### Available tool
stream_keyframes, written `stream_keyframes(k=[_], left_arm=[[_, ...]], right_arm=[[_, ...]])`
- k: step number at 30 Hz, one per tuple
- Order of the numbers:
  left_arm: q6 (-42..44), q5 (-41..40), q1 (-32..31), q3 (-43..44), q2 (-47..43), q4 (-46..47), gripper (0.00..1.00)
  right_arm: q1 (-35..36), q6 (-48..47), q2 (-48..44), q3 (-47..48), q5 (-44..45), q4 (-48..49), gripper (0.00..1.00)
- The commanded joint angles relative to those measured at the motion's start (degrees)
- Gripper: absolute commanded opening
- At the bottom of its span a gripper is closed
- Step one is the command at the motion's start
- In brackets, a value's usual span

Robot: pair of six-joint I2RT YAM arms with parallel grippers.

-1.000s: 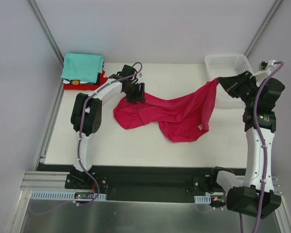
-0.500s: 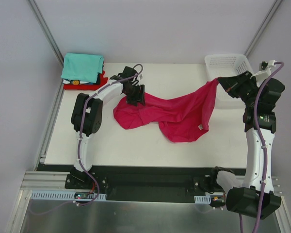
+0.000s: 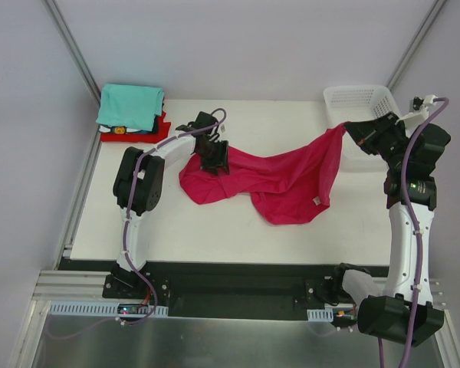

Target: Fold and stack the t-shirts

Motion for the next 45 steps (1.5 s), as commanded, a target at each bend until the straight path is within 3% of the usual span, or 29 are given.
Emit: stream_keyframes(k=[1, 9, 18, 25, 30, 38, 45], left_arm=[[-0.8, -0.5, -0.3, -0.3, -1.1, 0.9, 0.48], [-1.5, -0.2, -0.3, 0.9, 0.1, 2.7, 0.36], [-3.7, 0.1, -1.0, 0.0, -0.8, 4.0, 0.03], [-2.9, -4.4, -1.0, 2.4, -6.7, -0.3, 0.0], [-2.6, -11.2, -0.8, 12.9, -10.2, -12.2, 0.0], [0.1, -12.3, 3.1, 40.5, -8.2, -28.0, 0.0], [1.2, -14.9, 10.6, 45.5, -14.4, -33.1, 0.0]], right_arm=[[0.4, 0.0, -1.6, 1.3, -1.4, 2.7, 0.01], [0.5, 0.1, -1.9, 0.6, -1.6, 3.1, 0.01], [0.4, 0.2, -1.3, 0.2, -2.1, 3.1, 0.01], [1.8, -1.0, -1.2, -2.2, -2.1, 2.1, 0.01], [3.7, -3.2, 2.7, -1.2, -2.3, -1.0, 0.01], [5.5, -6.6, 15.6, 16.2, -6.6, -3.1, 0.01], [2.9, -7.8, 20.0, 29.0, -1.2, -6.8, 0.01]])
